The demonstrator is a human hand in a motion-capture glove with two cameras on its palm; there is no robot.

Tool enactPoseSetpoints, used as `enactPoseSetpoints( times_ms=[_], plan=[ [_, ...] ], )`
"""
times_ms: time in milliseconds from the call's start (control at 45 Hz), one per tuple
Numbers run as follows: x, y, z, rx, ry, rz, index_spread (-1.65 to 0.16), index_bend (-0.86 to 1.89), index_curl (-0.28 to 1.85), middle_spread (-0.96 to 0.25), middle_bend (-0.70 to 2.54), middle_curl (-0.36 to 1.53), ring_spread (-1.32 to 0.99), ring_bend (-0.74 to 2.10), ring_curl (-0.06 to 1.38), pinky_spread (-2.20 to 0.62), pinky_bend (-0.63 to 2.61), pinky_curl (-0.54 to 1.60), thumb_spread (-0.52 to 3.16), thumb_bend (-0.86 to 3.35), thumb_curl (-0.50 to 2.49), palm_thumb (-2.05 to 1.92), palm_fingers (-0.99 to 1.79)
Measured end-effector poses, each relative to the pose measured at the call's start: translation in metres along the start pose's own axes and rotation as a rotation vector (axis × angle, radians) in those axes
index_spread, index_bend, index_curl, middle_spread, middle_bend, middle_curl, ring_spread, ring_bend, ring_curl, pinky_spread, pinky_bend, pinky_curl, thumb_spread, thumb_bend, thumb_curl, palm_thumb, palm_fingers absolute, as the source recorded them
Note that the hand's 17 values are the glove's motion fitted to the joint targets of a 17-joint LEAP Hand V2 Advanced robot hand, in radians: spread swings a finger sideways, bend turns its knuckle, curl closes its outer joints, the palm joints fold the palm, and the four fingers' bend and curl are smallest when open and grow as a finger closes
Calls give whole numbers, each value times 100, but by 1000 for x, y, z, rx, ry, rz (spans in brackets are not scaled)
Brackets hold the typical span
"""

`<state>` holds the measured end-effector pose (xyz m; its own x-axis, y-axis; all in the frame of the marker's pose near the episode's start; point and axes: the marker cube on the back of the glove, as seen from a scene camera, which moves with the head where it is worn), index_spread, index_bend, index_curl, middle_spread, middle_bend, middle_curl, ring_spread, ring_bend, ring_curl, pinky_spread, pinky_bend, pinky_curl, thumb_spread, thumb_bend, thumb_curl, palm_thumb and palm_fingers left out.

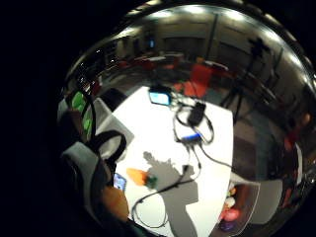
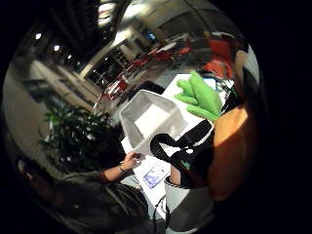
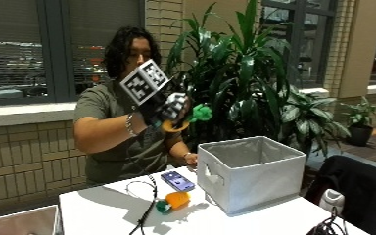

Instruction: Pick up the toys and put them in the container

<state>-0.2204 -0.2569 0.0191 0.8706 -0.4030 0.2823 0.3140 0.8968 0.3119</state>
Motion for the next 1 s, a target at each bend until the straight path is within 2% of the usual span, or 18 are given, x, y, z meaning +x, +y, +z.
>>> enactPoseSetpoints(
  times_ms=[89, 200, 222, 311, 444, 489, 511, 578, 622, 733, 800, 889, 1000],
  plan=[
    [-83, -11, 6, -34, -66, -144, -43, 44, 33, -43, 83, 60, -35, 117, 48, -41, 98, 44, 108, 11, 59, 52, 120],
    [-132, -42, 23, -22, 12, -367, -42, 50, 38, -43, 87, 65, -34, 119, 50, -41, 100, 45, 104, 10, 64, 51, 117],
    [-139, -49, 26, -20, 7, -366, -42, 51, 39, -43, 88, 66, -35, 120, 50, -41, 100, 46, 103, 9, 65, 50, 116],
    [-172, -72, 37, -28, -95, -201, -42, 54, 42, -44, 89, 69, -34, 122, 51, -41, 102, 46, 101, 8, 68, 50, 113],
    [-179, -93, 60, -76, -40, -95, -42, 51, 46, -43, 84, 71, -32, 123, 52, -42, 101, 45, 99, 4, 71, 46, 102],
    [-177, -93, 64, -121, -67, -73, -41, 41, 45, -40, 74, 68, -31, 123, 51, -41, 102, 45, 106, -1, 68, 37, 84],
    [-176, -92, 65, -141, -88, -70, -40, 39, 46, -40, 73, 68, -30, 123, 52, -41, 103, 46, 108, -1, 67, 36, 83],
    [-172, -87, 62, -166, -122, -76, -40, 45, 51, -33, 51, 63, -29, 103, 50, -28, 102, 50, 116, -13, 55, 6, 20],
    [-166, -82, 59, -157, -104, -82, -40, 48, 52, -29, 48, 61, -27, 91, 47, -22, 101, 49, 116, -12, 51, -4, 7],
    [-142, -55, 52, -158, 0, -93, -40, 44, 45, -23, 42, 56, -25, 78, 36, -14, 98, 41, 115, -10, 44, -11, 11],
    [-122, -28, 51, -181, 52, -113, -40, 41, 43, -21, 41, 54, -25, 78, 33, -11, 96, 38, 114, -9, 41, -12, 16],
    [-87, 14, 55, -244, 102, -65, -40, 34, 41, -21, 42, 54, -27, 88, 34, -11, 96, 37, 115, -8, 37, -10, 30],
    [-36, 71, 67, -396, 152, 0, -39, 26, 39, -23, 44, 54, -31, 101, 37, -17, 94, 35, 126, 2, 36, 3, 44]
  ],
)
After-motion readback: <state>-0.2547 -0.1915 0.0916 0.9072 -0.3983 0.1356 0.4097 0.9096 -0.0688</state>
